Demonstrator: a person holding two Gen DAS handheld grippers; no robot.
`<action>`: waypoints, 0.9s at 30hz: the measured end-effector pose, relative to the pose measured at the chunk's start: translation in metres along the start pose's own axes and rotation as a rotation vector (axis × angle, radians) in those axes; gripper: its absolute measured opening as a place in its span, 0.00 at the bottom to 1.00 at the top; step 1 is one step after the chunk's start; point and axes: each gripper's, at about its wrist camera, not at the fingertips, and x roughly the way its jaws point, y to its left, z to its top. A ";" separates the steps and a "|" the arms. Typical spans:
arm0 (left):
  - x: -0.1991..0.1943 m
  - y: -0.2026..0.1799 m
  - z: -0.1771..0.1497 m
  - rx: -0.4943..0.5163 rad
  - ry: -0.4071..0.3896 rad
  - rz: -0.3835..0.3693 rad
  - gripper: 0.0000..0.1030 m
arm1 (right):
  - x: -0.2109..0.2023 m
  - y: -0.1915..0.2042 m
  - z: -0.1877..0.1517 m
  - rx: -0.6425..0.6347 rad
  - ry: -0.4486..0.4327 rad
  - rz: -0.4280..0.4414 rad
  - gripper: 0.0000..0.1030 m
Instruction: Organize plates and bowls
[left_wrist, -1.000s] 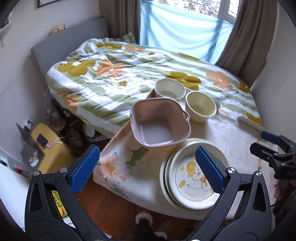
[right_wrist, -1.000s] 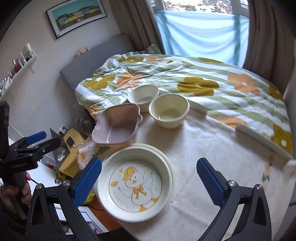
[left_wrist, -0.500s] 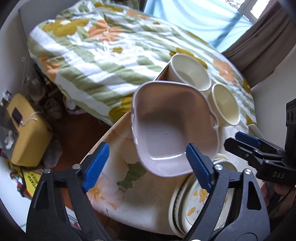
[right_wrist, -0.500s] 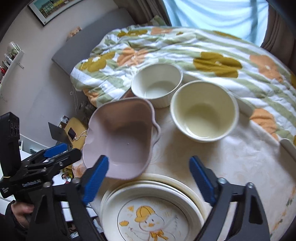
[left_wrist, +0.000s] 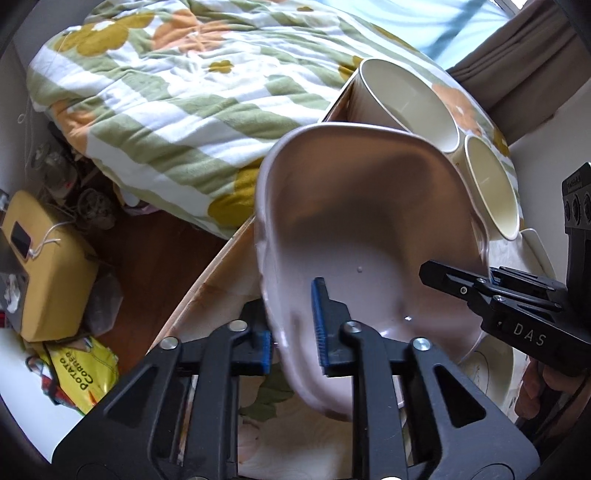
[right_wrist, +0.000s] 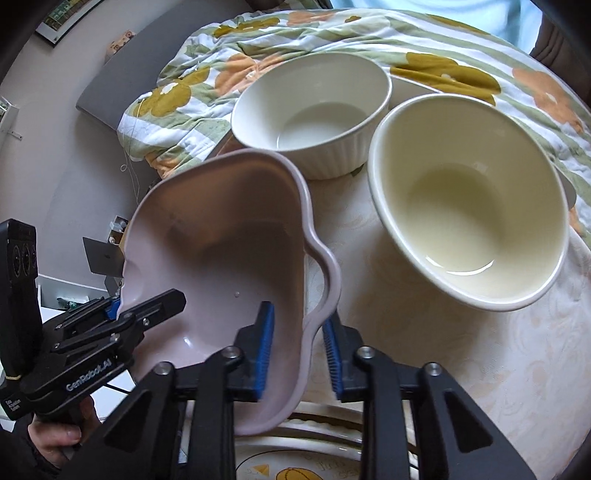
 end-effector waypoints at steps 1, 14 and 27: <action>0.000 0.000 0.000 0.004 -0.001 0.000 0.14 | 0.000 0.002 0.000 -0.005 -0.005 -0.007 0.13; -0.048 -0.019 -0.013 0.064 -0.098 0.050 0.14 | -0.034 0.017 -0.020 -0.027 -0.094 0.012 0.13; -0.139 -0.144 -0.084 0.239 -0.194 -0.005 0.14 | -0.181 -0.029 -0.133 0.101 -0.315 0.007 0.13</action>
